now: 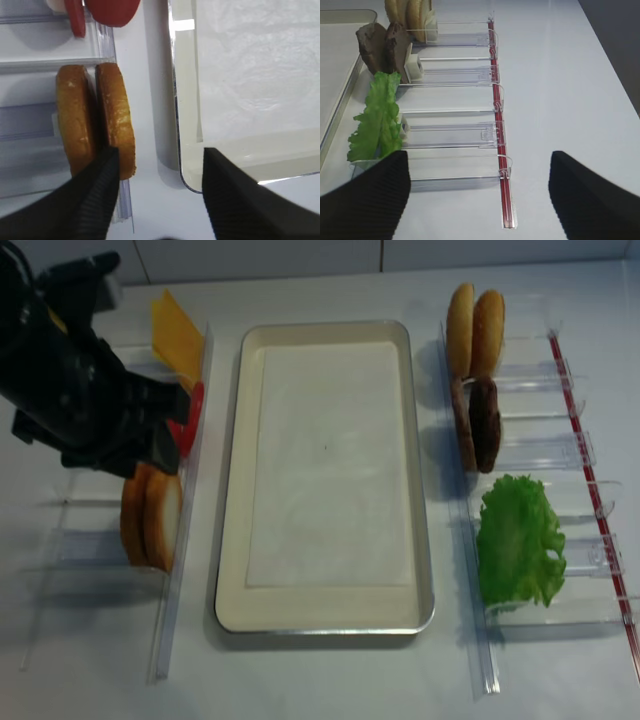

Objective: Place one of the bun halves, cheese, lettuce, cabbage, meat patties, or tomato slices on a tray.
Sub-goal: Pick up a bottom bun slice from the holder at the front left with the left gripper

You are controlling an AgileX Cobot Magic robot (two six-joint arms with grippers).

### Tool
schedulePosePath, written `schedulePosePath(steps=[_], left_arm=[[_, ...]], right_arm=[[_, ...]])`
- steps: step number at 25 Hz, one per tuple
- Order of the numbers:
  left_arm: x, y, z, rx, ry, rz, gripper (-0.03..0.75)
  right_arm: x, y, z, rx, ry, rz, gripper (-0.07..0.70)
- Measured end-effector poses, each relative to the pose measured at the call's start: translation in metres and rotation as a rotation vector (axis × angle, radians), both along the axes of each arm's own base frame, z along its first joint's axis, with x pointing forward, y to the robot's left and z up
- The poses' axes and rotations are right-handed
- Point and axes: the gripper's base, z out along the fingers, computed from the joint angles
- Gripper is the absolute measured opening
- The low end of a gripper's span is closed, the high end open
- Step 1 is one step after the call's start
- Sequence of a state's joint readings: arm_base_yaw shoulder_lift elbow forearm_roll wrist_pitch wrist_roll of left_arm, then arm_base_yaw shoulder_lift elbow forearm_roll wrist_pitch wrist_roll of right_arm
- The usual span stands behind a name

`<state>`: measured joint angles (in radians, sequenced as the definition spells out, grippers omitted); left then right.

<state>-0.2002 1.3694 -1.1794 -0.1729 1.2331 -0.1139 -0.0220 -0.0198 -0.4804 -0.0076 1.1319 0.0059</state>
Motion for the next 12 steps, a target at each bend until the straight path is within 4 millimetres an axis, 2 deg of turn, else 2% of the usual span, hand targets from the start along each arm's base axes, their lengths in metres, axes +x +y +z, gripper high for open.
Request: schedulePosePath(steps=[12], left_arm=[[0.017,-0.002,-0.022,0.034,0.082,0.014,0.349]], right_arm=[[0.0,0.0,0.0,-0.003,0.0,-0.002,0.575]])
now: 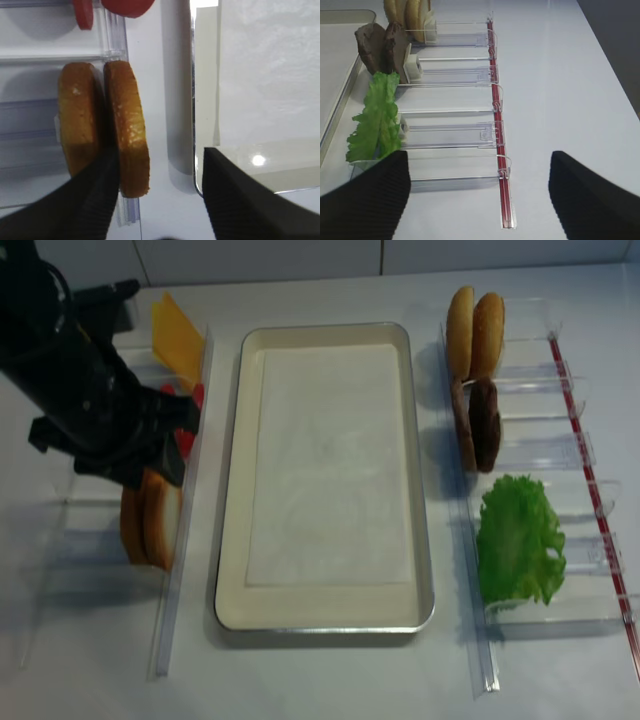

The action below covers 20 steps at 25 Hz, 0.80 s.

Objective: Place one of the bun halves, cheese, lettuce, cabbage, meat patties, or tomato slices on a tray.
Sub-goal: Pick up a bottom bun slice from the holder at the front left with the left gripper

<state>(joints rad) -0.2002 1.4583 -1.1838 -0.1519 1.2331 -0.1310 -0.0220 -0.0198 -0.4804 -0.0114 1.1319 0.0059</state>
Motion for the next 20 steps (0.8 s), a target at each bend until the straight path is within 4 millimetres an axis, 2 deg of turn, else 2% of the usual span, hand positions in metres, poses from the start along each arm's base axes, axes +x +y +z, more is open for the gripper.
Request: schedulePosePath(steps=[20], left_arm=[[0.0072,-0.0005,-0.0095,0.016,0.028,0.002,0.346]], right_arm=[[0.0,-0.0001,0.0,-0.001,0.0,0.0,0.575]])
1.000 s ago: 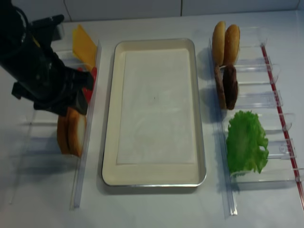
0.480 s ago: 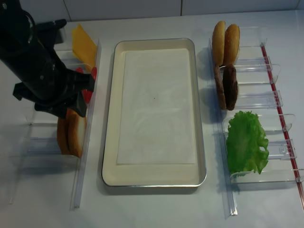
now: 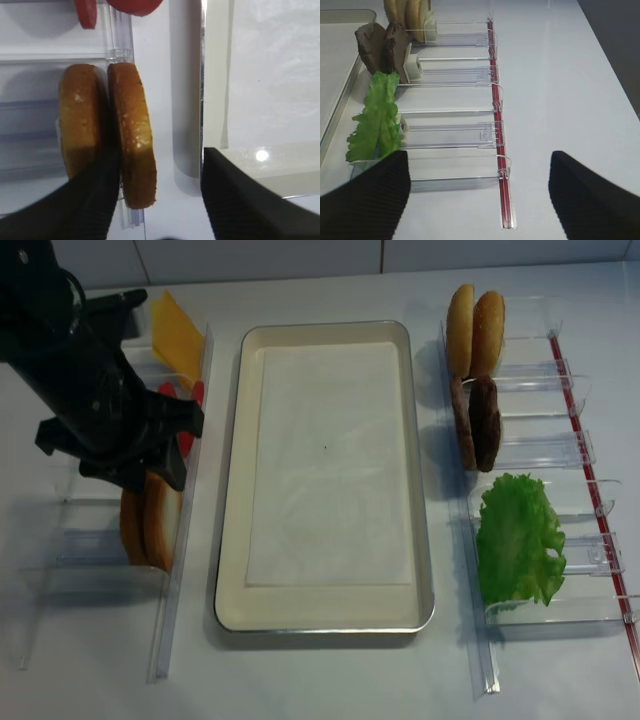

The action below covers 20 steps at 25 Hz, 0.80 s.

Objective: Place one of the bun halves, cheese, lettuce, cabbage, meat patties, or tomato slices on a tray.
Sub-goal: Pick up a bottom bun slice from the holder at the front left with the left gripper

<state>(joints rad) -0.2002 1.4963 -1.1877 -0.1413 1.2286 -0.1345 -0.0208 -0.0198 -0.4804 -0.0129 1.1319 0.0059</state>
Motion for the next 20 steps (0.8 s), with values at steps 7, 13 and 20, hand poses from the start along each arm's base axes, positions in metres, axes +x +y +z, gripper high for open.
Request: schedulePosePath(steps=[7,13,20], left_arm=[[0.005,-0.001,-0.01,0.007,0.034,-0.005,0.346],[0.012,-0.003,-0.022,0.01,0.075,-0.003,0.346],[0.014,-0.003,-0.026,0.018,0.085,-0.005,0.251]], right_arm=[[0.0,0.0,0.0,0.0,0.0,0.0,0.575],[0.0,0.0,0.0,0.0,0.0,0.0,0.575],[0.0,0.0,0.0,0.0,0.0,0.0,0.575]])
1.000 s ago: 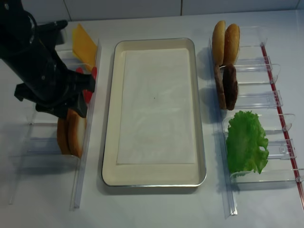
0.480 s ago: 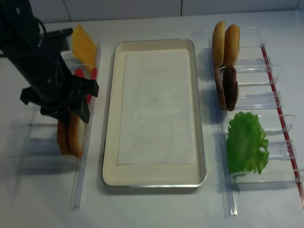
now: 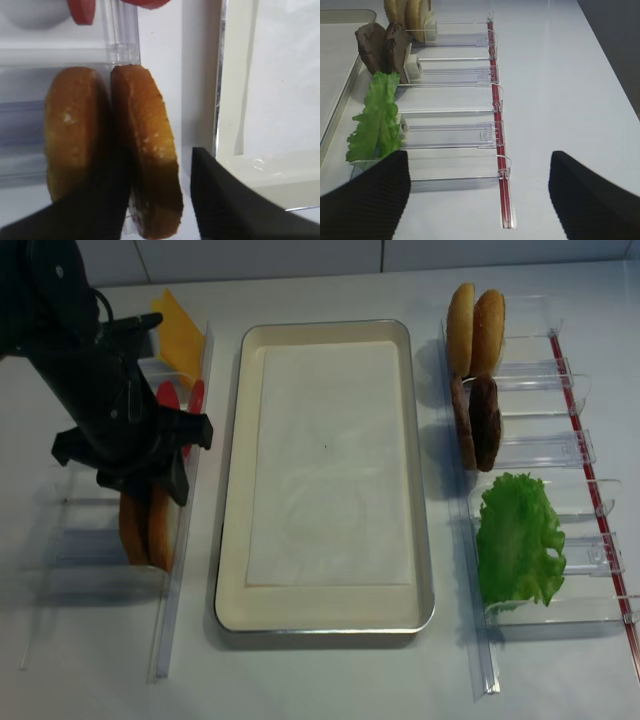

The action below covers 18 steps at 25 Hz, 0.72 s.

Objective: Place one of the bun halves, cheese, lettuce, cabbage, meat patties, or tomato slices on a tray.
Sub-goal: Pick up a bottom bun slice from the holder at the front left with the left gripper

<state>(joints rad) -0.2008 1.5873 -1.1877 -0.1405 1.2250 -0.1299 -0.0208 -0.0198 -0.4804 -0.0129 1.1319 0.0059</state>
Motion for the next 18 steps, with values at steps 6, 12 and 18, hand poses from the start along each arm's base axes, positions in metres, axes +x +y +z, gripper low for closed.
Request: schedulePosePath(steps=[6,12,18], left_arm=[[0.0,0.002,0.0,0.023,-0.004,0.0,0.129],[0.0,0.002,0.0,0.024,-0.005,0.004,0.122],[-0.006,0.003,0.012,0.016,-0.042,0.02,0.119]], right_arm=[[0.0,0.0,0.0,0.0,0.0,0.0,0.575],[0.0,0.0,0.0,0.0,0.0,0.0,0.575],[0.0,0.0,0.0,0.0,0.0,0.0,0.575]])
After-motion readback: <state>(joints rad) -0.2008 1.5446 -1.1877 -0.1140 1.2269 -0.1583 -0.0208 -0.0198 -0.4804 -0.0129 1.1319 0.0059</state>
